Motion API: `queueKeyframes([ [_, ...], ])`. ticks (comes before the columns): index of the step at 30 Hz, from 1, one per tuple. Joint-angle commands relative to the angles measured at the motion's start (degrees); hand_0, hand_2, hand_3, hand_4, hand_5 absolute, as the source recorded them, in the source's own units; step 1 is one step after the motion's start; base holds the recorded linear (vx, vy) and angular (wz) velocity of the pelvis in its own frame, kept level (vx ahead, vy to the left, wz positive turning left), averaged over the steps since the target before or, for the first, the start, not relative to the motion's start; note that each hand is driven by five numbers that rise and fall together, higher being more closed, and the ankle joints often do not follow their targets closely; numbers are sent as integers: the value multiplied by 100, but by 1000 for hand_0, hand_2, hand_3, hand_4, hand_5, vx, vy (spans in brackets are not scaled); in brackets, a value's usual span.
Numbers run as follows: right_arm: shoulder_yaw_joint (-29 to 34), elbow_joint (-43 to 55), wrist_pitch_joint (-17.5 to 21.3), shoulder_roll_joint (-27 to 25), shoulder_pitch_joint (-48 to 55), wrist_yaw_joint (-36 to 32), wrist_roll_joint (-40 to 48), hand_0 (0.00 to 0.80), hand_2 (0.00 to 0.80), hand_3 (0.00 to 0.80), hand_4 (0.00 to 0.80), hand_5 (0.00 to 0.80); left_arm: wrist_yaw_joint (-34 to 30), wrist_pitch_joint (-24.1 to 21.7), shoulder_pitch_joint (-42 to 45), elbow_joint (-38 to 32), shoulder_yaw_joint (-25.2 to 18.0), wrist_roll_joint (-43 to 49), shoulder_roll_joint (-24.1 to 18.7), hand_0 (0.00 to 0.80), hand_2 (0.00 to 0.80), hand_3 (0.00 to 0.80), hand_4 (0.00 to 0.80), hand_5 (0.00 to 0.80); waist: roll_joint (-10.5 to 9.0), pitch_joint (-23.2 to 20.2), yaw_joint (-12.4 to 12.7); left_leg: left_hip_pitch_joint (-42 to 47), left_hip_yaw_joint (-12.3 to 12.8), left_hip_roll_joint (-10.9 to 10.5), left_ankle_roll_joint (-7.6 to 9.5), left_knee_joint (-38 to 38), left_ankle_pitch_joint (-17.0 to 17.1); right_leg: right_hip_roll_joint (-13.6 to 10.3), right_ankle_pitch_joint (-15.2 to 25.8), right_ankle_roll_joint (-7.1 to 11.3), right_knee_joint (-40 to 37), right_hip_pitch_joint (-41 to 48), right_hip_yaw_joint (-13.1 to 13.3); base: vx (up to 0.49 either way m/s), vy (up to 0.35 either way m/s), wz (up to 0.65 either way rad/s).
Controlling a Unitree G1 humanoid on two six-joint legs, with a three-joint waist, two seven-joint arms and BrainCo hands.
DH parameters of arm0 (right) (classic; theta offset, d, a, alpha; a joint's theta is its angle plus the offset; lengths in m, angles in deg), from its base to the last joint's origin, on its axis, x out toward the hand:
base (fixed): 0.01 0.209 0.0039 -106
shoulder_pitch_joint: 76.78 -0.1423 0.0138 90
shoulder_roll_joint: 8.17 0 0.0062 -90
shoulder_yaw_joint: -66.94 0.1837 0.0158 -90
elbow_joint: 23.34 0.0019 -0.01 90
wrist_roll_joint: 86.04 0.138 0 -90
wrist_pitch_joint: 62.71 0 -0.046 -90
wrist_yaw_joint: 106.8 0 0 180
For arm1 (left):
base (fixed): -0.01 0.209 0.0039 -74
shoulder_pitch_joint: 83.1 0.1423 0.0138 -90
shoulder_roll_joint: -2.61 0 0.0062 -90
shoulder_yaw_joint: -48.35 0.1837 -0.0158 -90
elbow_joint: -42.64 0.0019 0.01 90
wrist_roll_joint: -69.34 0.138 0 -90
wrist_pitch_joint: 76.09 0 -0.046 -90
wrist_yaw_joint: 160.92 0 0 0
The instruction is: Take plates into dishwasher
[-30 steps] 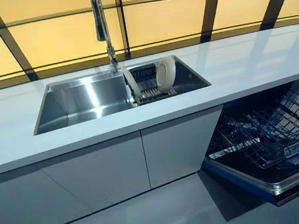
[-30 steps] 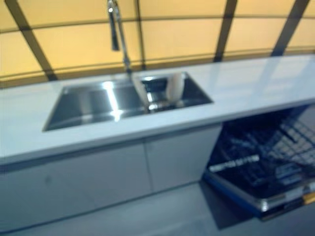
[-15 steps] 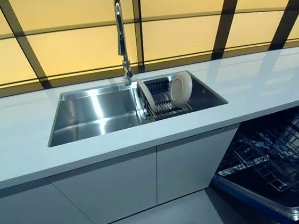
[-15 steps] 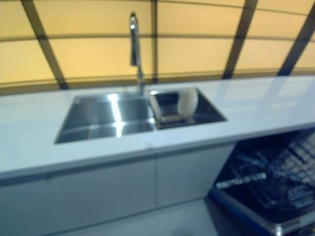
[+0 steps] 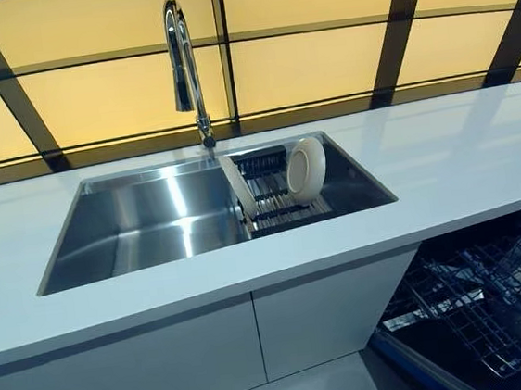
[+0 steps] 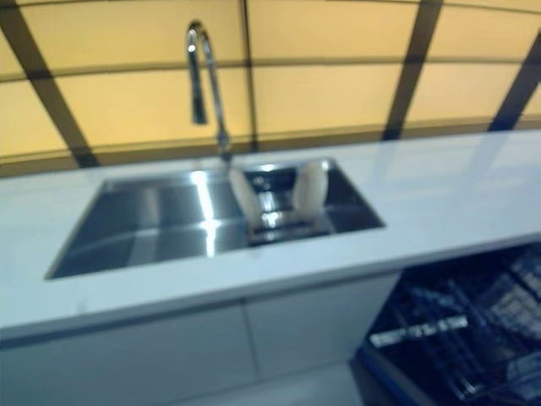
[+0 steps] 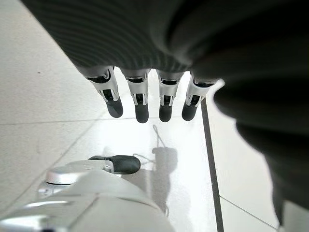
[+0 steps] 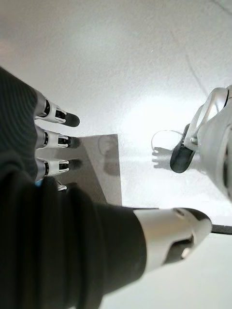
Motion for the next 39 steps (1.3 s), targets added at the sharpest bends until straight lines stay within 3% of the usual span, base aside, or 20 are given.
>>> queueKeyframes([
  [1, -132, -362, 116, 77, -299, -62, 108, 0, 0, 0, 0, 0, 12, -52, -150, 353, -8, 157, -86, 0, 0, 0, 0, 0, 21, 103, 62, -107, 303, -298, 398, 107, -134, -490, -228, 813, 334, -203, -172, 48, 17, -1],
  [5, -261, -271, 164, 89, -370, -270, -62, 0, 0, 0, 0, 0, 13, -45, -122, 293, -15, 190, -102, 0, 0, 0, 0, 0, 71, 183, 162, 25, 468, -270, 353, -38, -89, -578, -317, 913, 545, -143, -750, 94, -34, -12],
  [9, -419, -229, 148, 57, -429, -456, -291, 0, 0, 0, 0, 0, 46, 44, -216, 251, 63, 128, -121, 0, 0, 0, 0, 0, -2, 106, 119, -19, 336, -189, 326, 320, -267, -427, -581, 757, 612, -97, -471, 149, -122, -5],
  [11, -543, -178, 107, 17, -484, -543, -278, 0, 0, 0, 0, 0, 59, 81, -243, 212, 43, 24, -107, 0, 0, 0, 0, 0, -93, 101, 164, -147, 369, -71, 213, 1155, -441, -377, -664, 594, 598, 23, -408, 157, -153, 1],
  [12, -627, -82, 34, -39, -518, -583, -251, 0, 0, 0, 0, 0, 71, 40, -268, 215, 45, -23, -54, 0, 0, 0, 0, 0, -162, 186, 244, -796, 301, 35, 82, 2526, -69, -311, -716, 411, 523, 211, -377, 61, -152, 4],
  [14, -660, 35, -109, -94, -543, -572, -209, 0, 0, 0, 0, 0, 124, 38, -312, 157, 60, -87, 17, 0, 0, 0, 0, 0, -193, 305, 343, -1657, 230, 29, -34, 3273, 462, -245, -783, 198, 403, 469, -435, -16, -55, 7],
  [15, -664, 38, -166, -117, -522, -569, -145, 0, 0, 0, 0, 0, 140, 78, -317, 140, 83, -106, 46, 0, 0, 0, 0, 0, -163, 366, 360, -1659, 306, 44, -172, 2747, 448, -226, -886, 207, 373, 673, -453, 38, 135, -15],
  [16, -642, -7, -113, -134, -497, -617, -130, 0, 0, 0, 0, 0, 148, 124, -309, 117, 130, -118, 55, 0, 0, 0, 0, 0, -107, 376, 316, -1373, 511, 36, -250, 1145, 643, -273, -905, 289, 381, 746, -568, 77, 160, -18],
  [17, -588, -27, -65, -146, -502, -640, -154, 0, 0, 0, 0, 0, 113, 151, -329, 117, 107, -8, 53, 0, 0, 0, 0, 0, -131, 405, 297, -1455, 607, 143, -193, 1286, 605, -340, -954, 256, 389, 763, -653, 73, 209, -4],
  [18, -541, 23, -117, -142, -500, -566, -251, 0, 0, 0, 0, 0, 58, 230, -378, 121, 90, 107, 63, 0, 0, 0, 0, 0, -119, 415, 308, -1544, 464, -3, -117, 1372, 380, -415, -962, 297, 376, 787, -665, 111, 191, 13],
  [22, -386, -79, -12, -187, -376, -654, -278, 0, 0, 0, 0, 0, 69, 245, -410, 173, 173, -40, -5, 0, 0, 0, 0, 0, 1, 186, 232, -774, 383, -157, 8, 160, 413, -479, -954, 485, 162, 857, -780, 175, 164, -25],
  [28, -399, -159, 320, -40, -242, -842, -162, 0, 0, 0, 0, 0, 27, 146, -276, 237, 100, 32, -131, 0, 0, 0, 0, 0, -57, -96, 277, -687, 401, -123, 36, -72, 343, -475, -900, 576, -14, 804, -884, 93, -12, 4],
  [31, -470, -82, 502, 0, -249, -1262, -184, 0, 0, 0, 0, 0, -35, 176, -281, 210, 191, 107, -91, 0, 0, 0, 0, 0, -99, -179, 321, -773, 381, -106, 10, -72, 365, -474, -872, 619, -14, 735, -989, 41, -41, 31],
  [34, -727, 302, 597, -78, -308, -2067, -362, 0, 0, 0, 0, 0, -88, 202, -280, 151, 184, 205, -123, 0, 0, 0, 0, 0, -187, -185, 355, -788, 414, -61, -5, -72, 379, -464, -859, 624, -14, 713, -1007, 34, -56, 19],
  [38, -1087, 1252, 465, -390, -401, -3205, -291, 0, 0, 0, 0, 0, -74, 253, -228, -27, 233, 289, -214, 0, 0, 0, 0, 0, -339, -139, 424, -798, 491, 5, -5, -72, 383, -444, -867, 600, -14, 722, -1042, 17, -75, 2],
  [39, -1129, 1848, 254, -646, -420, -3589, -155, 0, 0, 0, 0, 0, -58, 273, -188, -98, 210, 315, -288, 0, 0, 0, 0, 0, -403, -132, 442, -805, 505, 28, -6, -72, 376, -435, -870, 596, -14, 721, -1057, 15, -83, 2],
])
